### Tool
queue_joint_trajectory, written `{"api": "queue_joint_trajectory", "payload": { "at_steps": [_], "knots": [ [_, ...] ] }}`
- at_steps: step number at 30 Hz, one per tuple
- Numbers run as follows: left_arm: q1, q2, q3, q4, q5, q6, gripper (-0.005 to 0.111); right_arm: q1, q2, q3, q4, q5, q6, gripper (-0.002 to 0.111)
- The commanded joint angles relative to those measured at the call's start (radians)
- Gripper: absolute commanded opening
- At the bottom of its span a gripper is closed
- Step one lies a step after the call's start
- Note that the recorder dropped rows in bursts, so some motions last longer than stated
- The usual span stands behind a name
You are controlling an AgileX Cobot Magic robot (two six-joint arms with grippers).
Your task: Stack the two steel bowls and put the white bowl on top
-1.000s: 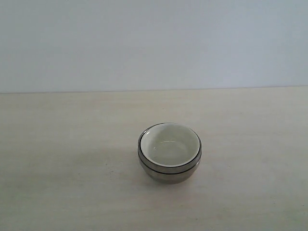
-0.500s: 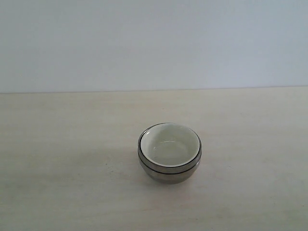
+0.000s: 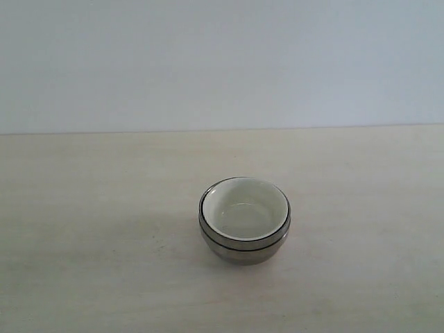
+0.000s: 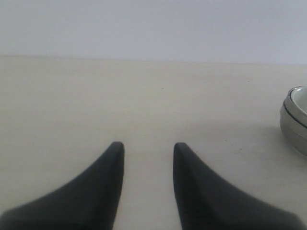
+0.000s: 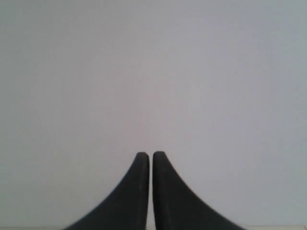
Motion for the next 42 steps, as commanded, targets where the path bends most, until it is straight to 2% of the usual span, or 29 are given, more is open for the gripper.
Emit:
{"api": "queue_joint_trajectory", "payload": {
  "at_steps": [1,7,11,22,42],
  "knots": [
    [0.003,-0.003,0.004,-0.001,-0.007,0.003,0.032,-0.006,-0.001,0.146,0.004,-0.124,-0.008,0.000],
    [0.003,-0.003,0.004,-0.001,-0.007,0.003,0.032,-0.006,-0.001,0.350,0.048,-0.252,0.028,0.000],
    [0.003,-0.003,0.004,-0.001,-0.007,0.003,0.032,-0.006,-0.001,0.486,0.174,-0.325,0.061,0.000],
    [0.003,-0.003,0.004,-0.001,-0.007,0.003,0.032,-0.006,-0.001,0.801,0.179,-0.580,0.063,0.000],
    [0.003,-0.003,0.004,-0.001,-0.007,0.003,0.032,-0.006,-0.001,0.812,0.177,-0.495,-0.017,0.000]
  ]
}}
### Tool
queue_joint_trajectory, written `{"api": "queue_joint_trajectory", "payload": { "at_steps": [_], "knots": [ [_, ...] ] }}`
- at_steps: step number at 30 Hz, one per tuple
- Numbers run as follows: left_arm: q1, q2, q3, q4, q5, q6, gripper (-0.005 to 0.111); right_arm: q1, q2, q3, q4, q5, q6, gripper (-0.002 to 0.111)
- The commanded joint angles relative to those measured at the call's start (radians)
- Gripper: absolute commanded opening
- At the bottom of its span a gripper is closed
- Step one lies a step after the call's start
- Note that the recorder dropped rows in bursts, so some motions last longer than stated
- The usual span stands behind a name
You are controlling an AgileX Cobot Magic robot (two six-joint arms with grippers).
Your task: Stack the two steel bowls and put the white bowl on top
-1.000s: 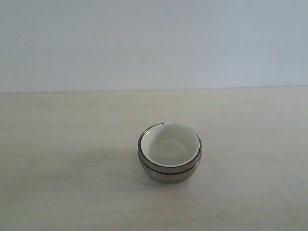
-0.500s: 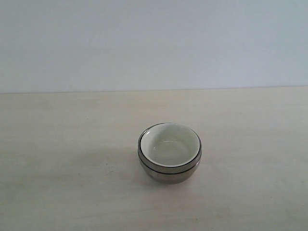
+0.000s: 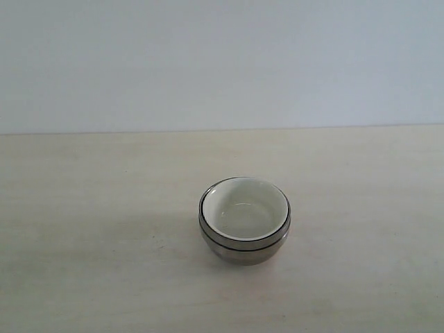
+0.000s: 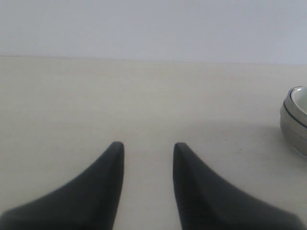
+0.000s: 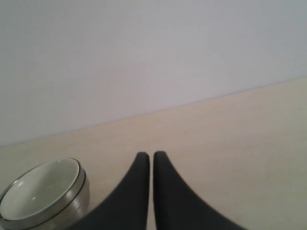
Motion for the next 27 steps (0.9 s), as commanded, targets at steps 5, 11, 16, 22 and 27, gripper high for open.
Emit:
{"api": "queue_joint_trajectory", "payload": {
  "at_steps": [5,11,16,22,27],
  "knots": [
    [0.003,-0.003,0.004,-0.001,-0.007,0.003,0.032,-0.002,-0.005,0.005,0.000,0.018,-0.011,0.000],
    [0.003,-0.003,0.004,-0.001,-0.007,0.003,0.032,0.000,-0.005,0.005,0.000,0.020,-0.013,0.000],
    [0.003,-0.003,0.004,-0.001,-0.007,0.003,0.032,0.000,-0.005,0.005,0.000,0.022,-0.022,0.000],
    [0.003,-0.003,0.004,-0.001,-0.007,0.003,0.032,0.000,-0.005,0.005,-0.006,0.022,-0.022,0.000],
    [0.003,-0.003,0.004,-0.001,-0.007,0.003,0.032,0.000,-0.005,0.005,-0.157,0.024,0.145,0.000]
  ]
}}
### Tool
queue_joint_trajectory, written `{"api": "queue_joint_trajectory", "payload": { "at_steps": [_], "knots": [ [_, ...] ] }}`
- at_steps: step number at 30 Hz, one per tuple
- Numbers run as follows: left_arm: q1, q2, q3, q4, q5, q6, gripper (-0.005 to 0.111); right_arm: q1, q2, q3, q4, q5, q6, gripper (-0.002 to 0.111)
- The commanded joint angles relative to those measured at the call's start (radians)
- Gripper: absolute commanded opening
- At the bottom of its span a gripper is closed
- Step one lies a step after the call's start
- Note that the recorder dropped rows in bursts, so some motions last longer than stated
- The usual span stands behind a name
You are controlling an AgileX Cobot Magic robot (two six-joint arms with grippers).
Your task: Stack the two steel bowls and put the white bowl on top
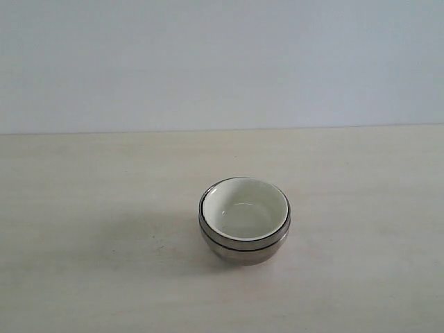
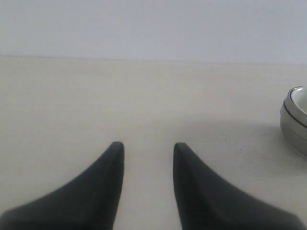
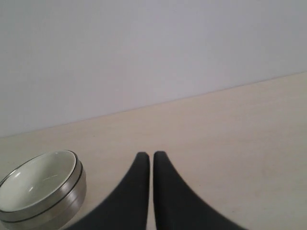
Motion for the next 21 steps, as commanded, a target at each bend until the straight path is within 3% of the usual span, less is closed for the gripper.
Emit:
{"api": "queue_joint_trajectory", "payload": {
  "at_steps": [1,21],
  "knots": [
    [0.003,-0.003,0.004,-0.001,-0.007,0.003,0.032,0.000,-0.005,0.005,-0.152,0.000,0.157,0.000],
    [0.003,-0.003,0.004,-0.001,-0.007,0.003,0.032,0.000,-0.005,0.005,-0.170,0.108,0.232,0.000]
  ]
}}
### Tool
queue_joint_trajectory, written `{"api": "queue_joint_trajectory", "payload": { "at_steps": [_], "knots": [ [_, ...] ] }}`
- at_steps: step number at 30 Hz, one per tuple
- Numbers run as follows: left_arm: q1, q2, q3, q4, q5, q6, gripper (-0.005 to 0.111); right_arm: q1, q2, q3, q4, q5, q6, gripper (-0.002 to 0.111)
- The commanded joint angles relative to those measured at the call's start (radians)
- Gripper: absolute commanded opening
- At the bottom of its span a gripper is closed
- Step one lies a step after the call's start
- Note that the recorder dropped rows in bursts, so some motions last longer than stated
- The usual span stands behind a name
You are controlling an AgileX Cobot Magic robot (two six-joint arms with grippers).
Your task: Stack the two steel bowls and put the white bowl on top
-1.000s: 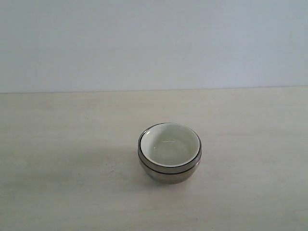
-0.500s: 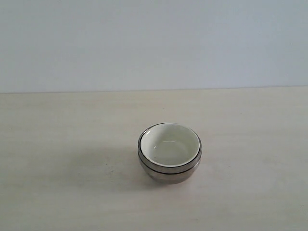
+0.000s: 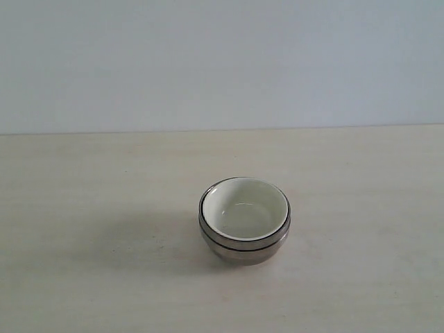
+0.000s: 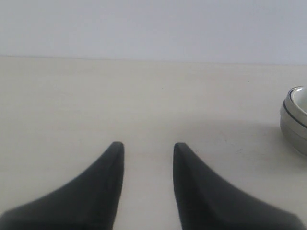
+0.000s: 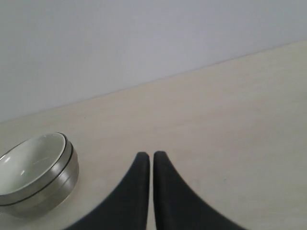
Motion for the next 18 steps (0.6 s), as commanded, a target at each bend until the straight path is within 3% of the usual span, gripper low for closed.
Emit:
{"api": "queue_joint_trajectory", "payload": {
  "at_steps": [1,11,18],
  "knots": [
    [0.003,-0.003,0.004,-0.001,-0.007,0.003,0.032,0.000,-0.005,0.004,-0.023,0.008,0.017,0.000],
    [0.003,-0.003,0.004,-0.001,-0.007,0.003,0.032,0.000,-0.005,0.004,-0.066,-0.040,-0.223,0.000],
    [0.003,-0.003,0.004,-0.001,-0.007,0.003,0.032,0.000,-0.005,0.004,-0.060,0.102,-0.288,0.000]
  ]
}}
